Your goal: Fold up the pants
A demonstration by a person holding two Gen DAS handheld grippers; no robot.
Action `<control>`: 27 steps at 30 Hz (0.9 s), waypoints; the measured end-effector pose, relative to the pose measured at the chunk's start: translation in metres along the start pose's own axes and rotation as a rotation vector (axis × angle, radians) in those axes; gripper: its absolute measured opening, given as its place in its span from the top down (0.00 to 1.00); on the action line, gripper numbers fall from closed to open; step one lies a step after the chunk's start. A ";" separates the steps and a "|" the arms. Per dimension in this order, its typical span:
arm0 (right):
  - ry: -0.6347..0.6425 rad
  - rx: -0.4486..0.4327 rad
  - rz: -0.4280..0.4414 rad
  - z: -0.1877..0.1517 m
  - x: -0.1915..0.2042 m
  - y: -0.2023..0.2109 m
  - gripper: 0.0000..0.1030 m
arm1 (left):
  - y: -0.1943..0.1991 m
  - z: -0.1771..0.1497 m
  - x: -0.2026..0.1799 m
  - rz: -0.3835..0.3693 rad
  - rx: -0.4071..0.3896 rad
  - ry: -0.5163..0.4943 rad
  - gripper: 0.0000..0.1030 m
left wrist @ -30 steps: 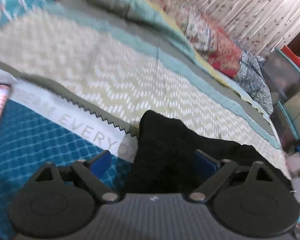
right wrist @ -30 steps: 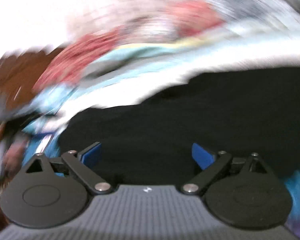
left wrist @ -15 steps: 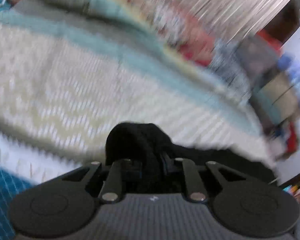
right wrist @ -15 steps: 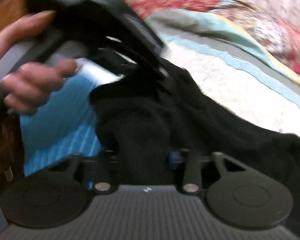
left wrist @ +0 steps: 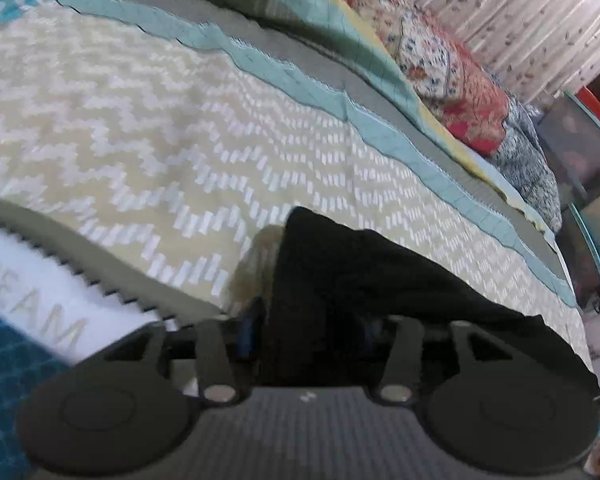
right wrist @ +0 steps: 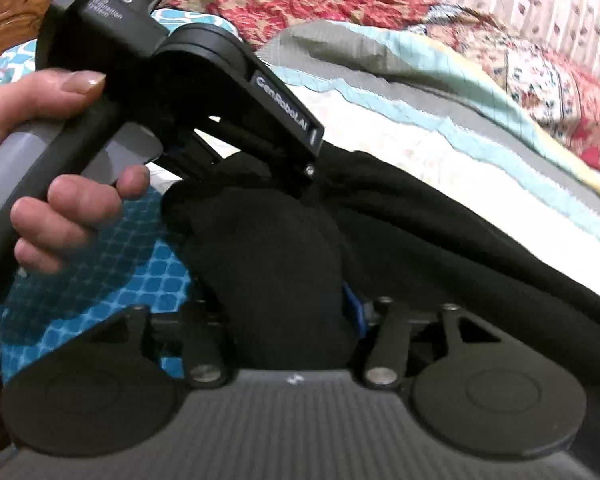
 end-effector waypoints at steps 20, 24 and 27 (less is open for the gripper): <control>-0.344 0.057 0.008 -0.053 -0.052 0.036 0.65 | 0.020 -0.089 -0.067 0.112 -0.092 -0.286 0.52; -0.370 0.051 0.033 -0.046 -0.056 0.051 0.58 | 0.026 -0.091 -0.072 0.161 -0.098 -0.318 0.52; -0.375 0.001 0.039 -0.051 -0.066 0.074 0.51 | 0.047 -0.085 -0.077 0.123 -0.110 -0.233 0.49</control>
Point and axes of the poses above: each gripper's, at about its wrist camera, not at the fingertips, and y roughly against the way its jaws point, x to its left, z to its top, the point moved 6 cm from there along -y, roughly the way its jaws point, and after that the axes turned 3 degrees about y, right-handed, at the moved point
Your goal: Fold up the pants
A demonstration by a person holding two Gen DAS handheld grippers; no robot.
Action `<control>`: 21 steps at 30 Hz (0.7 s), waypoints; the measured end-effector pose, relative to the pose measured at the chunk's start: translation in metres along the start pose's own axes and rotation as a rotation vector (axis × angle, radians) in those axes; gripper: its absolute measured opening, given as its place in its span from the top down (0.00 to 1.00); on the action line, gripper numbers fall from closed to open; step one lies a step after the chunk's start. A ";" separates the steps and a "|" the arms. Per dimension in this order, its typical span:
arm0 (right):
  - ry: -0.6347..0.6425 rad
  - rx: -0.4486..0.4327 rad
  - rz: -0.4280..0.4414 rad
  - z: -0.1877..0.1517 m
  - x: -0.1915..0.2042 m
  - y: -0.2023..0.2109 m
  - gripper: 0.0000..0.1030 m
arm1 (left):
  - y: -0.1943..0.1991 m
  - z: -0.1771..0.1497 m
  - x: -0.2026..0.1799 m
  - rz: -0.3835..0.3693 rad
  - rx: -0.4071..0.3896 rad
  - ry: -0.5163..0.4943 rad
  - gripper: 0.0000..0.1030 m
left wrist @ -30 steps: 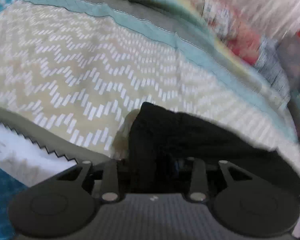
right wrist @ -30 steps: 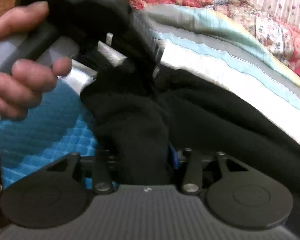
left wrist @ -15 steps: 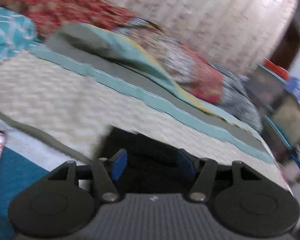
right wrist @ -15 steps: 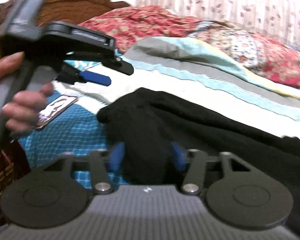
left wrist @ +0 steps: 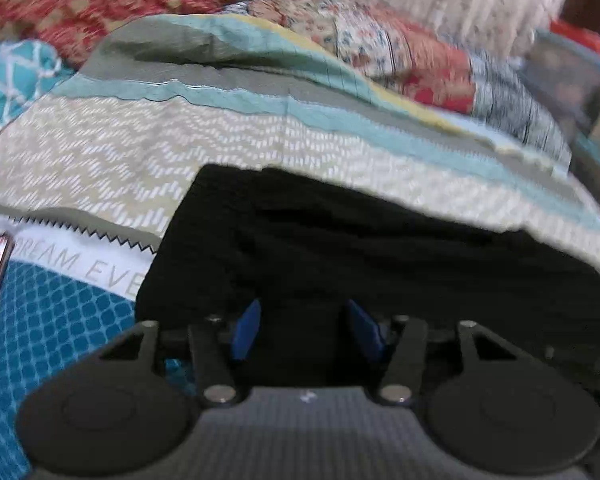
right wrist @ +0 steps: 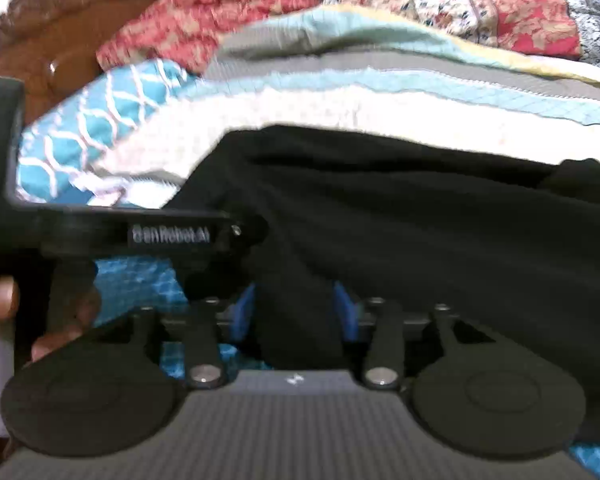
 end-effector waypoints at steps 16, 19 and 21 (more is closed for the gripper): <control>-0.210 -0.047 -0.287 -0.079 -0.114 0.097 0.51 | -0.009 -0.052 -0.070 -0.013 0.046 -0.151 0.45; -0.327 -0.026 -0.306 -0.092 -0.137 0.091 0.51 | -0.019 -0.057 -0.071 0.026 0.071 -0.147 0.45; -0.393 -0.047 -0.276 -0.093 -0.147 0.090 0.51 | -0.021 -0.058 -0.071 0.037 0.074 -0.144 0.43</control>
Point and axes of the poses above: each gripper's, at about its wrist camera, not at the fingertips, and y roughly against the way its jaws point, x to its left, z to its top, the point moved 6 cm from there along -y, roughly the way its jaws point, and after that the axes turned 3 degrees about y, right-handed, at the moved point
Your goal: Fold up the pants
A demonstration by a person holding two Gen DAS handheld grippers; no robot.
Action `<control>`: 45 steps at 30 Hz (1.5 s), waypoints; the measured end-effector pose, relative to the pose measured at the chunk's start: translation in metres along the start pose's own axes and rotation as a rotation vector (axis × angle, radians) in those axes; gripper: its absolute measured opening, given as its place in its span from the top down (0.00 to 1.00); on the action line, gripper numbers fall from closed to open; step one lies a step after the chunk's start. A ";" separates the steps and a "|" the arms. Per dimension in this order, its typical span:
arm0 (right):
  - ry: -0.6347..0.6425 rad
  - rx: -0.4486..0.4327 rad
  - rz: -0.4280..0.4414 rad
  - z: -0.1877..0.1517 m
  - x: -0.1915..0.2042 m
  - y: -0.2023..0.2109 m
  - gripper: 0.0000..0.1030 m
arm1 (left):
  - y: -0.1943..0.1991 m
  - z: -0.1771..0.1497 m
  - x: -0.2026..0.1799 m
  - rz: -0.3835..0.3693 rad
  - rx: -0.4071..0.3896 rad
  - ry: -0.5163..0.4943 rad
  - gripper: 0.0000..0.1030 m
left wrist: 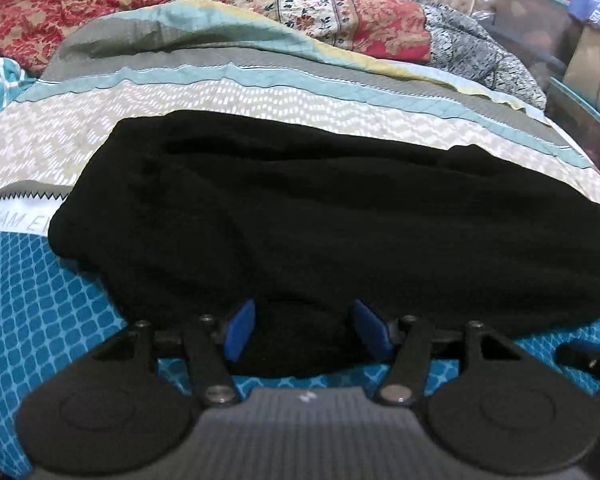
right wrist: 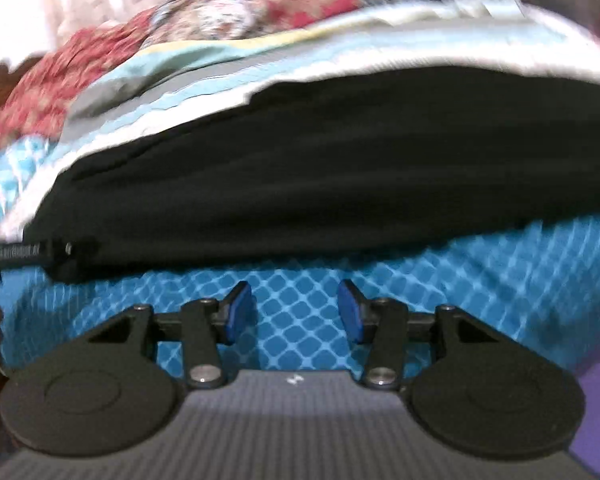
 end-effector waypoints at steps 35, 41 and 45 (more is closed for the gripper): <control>-0.086 -0.049 0.143 -0.007 -0.005 -0.001 0.36 | -0.021 -0.012 -0.020 0.038 0.071 -0.060 0.00; -0.080 -0.051 0.144 -0.007 -0.006 -0.001 0.34 | -0.022 -0.012 -0.021 0.034 0.072 -0.073 0.00; -0.073 -0.052 0.151 -0.006 -0.006 -0.001 0.29 | -0.021 -0.012 -0.021 0.023 0.073 -0.081 0.00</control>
Point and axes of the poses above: each gripper's, at about its wrist camera, not at the fingertips, and y roughly against the way its jaws point, x to its left, z to its top, the point moved 6 cm from there along -y, roughly the way its jaws point, and after that the axes turned 3 degrees about y, right-handed, at the moved point
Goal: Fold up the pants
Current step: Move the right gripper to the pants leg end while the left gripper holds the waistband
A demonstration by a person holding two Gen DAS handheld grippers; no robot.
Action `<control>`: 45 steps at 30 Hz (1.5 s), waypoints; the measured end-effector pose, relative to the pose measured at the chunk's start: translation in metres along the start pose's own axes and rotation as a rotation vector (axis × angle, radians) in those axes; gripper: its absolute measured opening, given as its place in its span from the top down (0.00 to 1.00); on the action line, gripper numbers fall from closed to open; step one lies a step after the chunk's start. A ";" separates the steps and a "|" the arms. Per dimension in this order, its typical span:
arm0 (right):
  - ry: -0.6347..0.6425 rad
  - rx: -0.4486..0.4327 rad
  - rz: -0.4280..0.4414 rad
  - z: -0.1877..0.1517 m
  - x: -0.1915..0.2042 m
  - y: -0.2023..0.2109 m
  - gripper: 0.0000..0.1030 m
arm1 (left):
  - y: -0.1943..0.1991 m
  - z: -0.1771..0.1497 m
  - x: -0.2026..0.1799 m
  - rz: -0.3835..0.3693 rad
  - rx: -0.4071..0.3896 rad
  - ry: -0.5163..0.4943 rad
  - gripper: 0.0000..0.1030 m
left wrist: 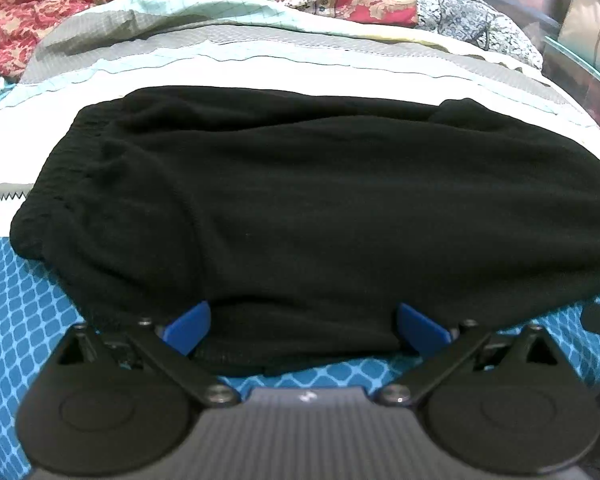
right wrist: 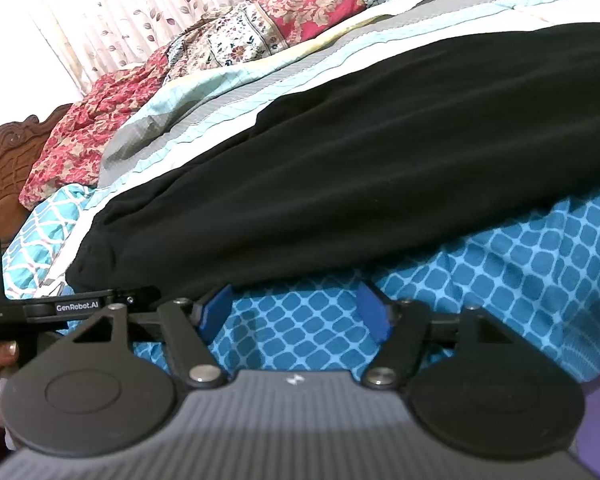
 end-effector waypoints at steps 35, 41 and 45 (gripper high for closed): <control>-0.362 -0.654 -0.542 0.094 -0.285 0.229 0.27 | -0.006 0.026 -0.056 -0.032 0.058 0.064 0.44; -0.301 -0.583 -0.551 0.125 -0.331 0.207 0.18 | -0.010 0.029 -0.064 -0.001 0.071 0.052 0.35; -0.282 -0.555 -0.481 0.138 -0.338 0.194 0.18 | -0.014 0.031 -0.068 0.013 0.081 0.040 0.29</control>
Point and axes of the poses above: each gripper's, at about its wrist camera, not at the fingertips, and y roughly against the way its jaws point, x to its left, z to its top, the point moved 6 cm from there along -y, roughly the way its jaws point, and after that the axes turned 3 degrees about y, right-handed, at the moved point
